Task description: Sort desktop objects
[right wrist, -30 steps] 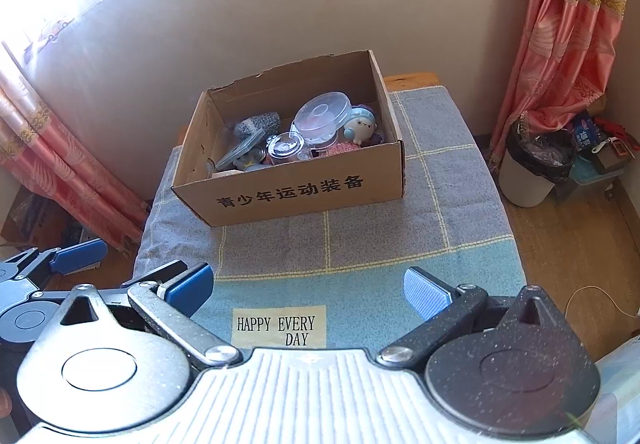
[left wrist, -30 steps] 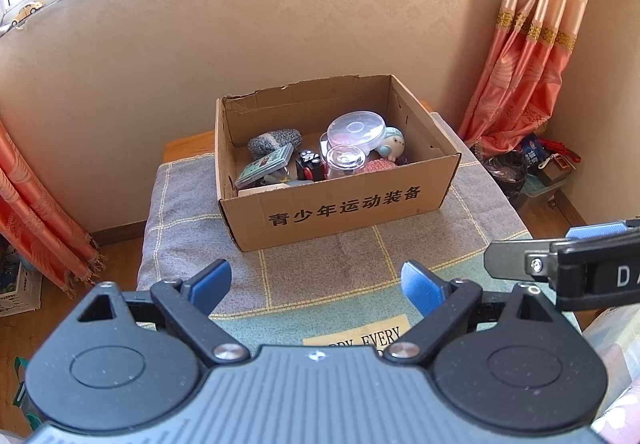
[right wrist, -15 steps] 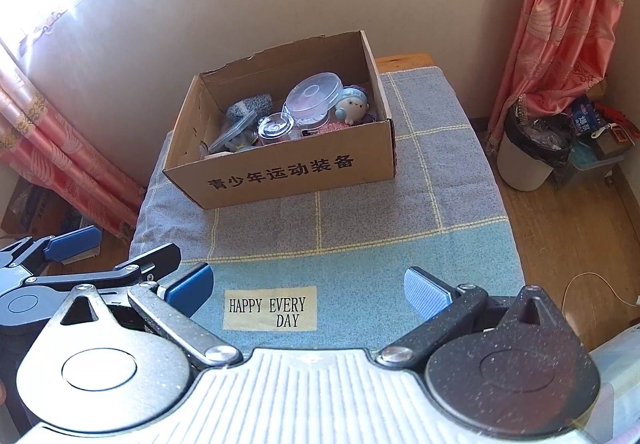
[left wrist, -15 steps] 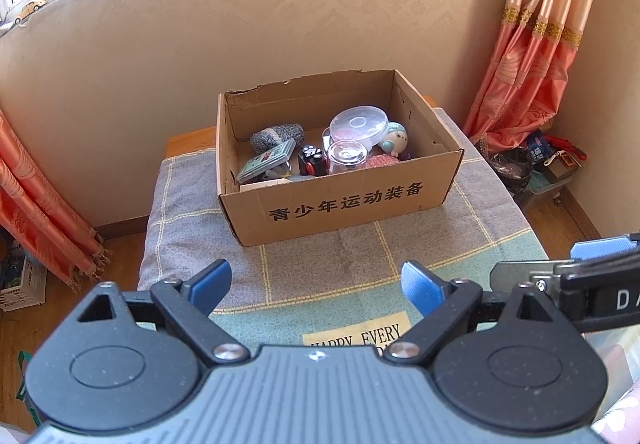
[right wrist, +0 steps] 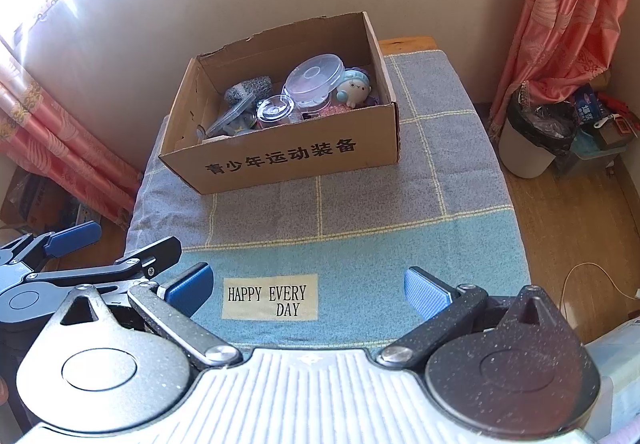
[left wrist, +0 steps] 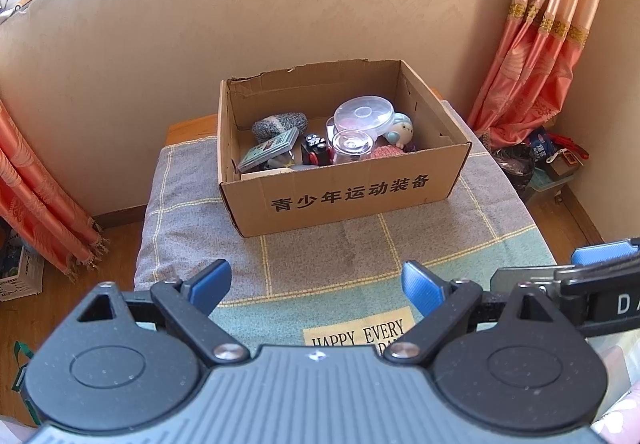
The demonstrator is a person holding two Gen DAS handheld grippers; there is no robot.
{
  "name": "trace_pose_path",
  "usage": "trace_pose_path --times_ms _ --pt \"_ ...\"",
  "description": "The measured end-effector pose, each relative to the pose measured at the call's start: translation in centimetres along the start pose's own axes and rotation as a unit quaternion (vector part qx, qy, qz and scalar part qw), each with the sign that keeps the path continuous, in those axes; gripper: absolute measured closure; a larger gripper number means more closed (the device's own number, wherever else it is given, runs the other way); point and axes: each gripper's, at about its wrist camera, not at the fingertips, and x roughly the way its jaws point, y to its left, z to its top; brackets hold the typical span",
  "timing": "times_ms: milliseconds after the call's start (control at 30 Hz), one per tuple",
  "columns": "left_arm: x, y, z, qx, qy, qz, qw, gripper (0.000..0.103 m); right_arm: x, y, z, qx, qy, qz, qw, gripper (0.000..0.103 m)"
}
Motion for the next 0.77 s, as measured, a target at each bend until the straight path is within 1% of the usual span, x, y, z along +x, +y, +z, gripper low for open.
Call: trace_pose_path --times_ms 567,767 --pt "1.2 0.8 -0.1 -0.006 0.014 -0.002 0.9999 0.011 1.3 0.4 0.3 0.003 0.023 -0.005 1.000 0.000" --pt "1.2 1.1 -0.1 -0.008 0.015 -0.002 0.9999 0.011 1.3 0.6 0.3 0.002 0.023 -0.005 1.000 0.000"
